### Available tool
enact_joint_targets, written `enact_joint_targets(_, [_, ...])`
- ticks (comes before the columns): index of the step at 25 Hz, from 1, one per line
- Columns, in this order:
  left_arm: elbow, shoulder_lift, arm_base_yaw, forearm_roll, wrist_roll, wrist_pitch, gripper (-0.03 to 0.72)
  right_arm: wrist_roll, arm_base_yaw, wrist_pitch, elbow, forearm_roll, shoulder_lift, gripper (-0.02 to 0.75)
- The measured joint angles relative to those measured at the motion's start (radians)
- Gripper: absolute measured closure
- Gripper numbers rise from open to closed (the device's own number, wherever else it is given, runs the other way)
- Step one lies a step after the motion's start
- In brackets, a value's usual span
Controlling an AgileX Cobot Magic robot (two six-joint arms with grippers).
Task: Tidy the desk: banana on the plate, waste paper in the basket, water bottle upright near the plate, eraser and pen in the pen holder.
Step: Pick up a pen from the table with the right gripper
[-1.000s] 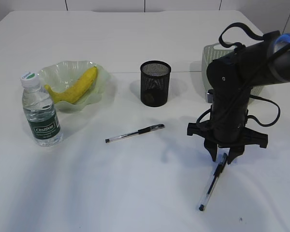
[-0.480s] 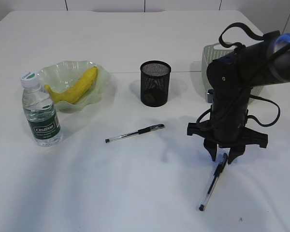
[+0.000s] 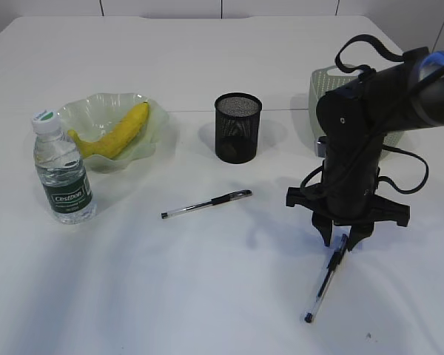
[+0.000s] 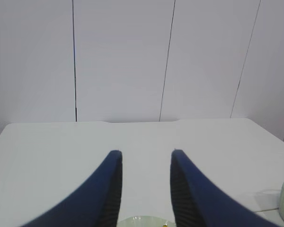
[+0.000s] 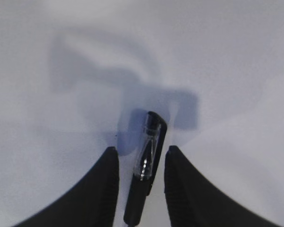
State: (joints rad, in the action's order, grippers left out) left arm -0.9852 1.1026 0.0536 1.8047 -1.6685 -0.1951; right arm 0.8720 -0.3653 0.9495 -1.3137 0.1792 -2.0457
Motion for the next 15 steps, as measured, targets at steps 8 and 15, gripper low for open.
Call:
enact_joint_targets(8, [0.0,0.0,0.0,0.0,0.0,0.0,0.449,0.0,0.0,0.0,0.0,-0.006,-0.016,0.492])
enact_joint_targets(15, [0.0,0.0,0.0,0.0,0.0,0.0,0.449,0.002,0.0,-0.003,0.0,-0.016,-0.018,0.488])
